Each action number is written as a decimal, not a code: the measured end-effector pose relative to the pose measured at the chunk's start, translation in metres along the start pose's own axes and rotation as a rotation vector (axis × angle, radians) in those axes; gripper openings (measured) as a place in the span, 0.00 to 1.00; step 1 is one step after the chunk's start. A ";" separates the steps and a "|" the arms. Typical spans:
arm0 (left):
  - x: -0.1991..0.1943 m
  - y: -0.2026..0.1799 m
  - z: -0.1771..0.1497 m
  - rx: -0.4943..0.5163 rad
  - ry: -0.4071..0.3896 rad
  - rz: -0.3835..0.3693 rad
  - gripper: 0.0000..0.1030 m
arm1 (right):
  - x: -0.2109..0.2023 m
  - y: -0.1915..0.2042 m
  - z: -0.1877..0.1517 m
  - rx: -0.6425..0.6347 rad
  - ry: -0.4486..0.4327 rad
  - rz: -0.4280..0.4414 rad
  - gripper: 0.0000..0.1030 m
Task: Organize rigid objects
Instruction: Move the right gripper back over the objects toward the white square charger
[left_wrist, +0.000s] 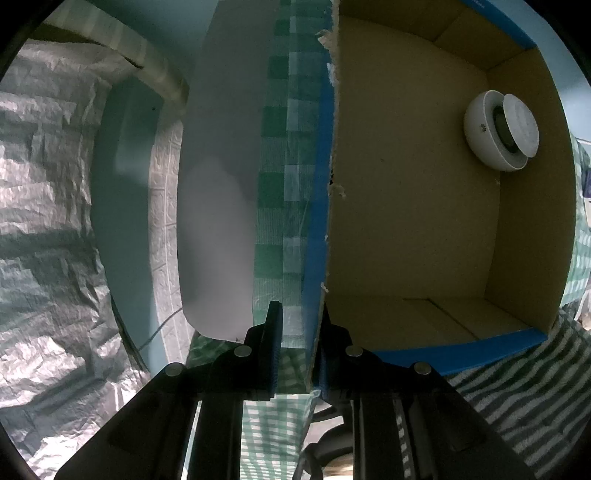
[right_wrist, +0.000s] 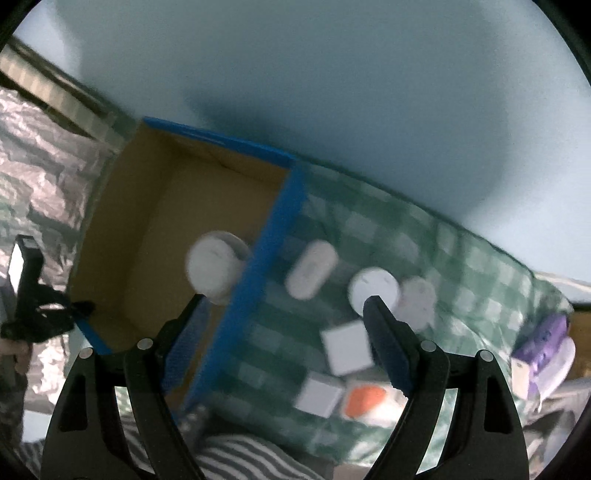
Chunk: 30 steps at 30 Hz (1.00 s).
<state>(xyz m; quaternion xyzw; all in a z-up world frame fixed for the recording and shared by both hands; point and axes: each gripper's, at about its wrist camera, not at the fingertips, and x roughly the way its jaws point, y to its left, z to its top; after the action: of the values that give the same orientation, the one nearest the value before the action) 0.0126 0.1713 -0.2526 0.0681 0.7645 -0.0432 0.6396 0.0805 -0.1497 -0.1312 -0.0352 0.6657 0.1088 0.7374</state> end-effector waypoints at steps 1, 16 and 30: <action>0.000 0.000 0.000 0.002 -0.001 0.000 0.17 | 0.000 -0.006 -0.004 0.012 0.005 -0.006 0.83; -0.001 -0.001 0.003 0.014 0.000 0.001 0.17 | 0.018 -0.070 -0.060 0.143 0.099 -0.037 0.83; 0.001 0.003 0.000 0.003 0.009 -0.007 0.17 | 0.059 -0.070 -0.097 0.252 0.217 0.117 0.83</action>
<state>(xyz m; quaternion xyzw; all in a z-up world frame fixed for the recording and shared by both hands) 0.0131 0.1743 -0.2537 0.0665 0.7676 -0.0463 0.6358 0.0062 -0.2303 -0.2069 0.0846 0.7508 0.0628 0.6521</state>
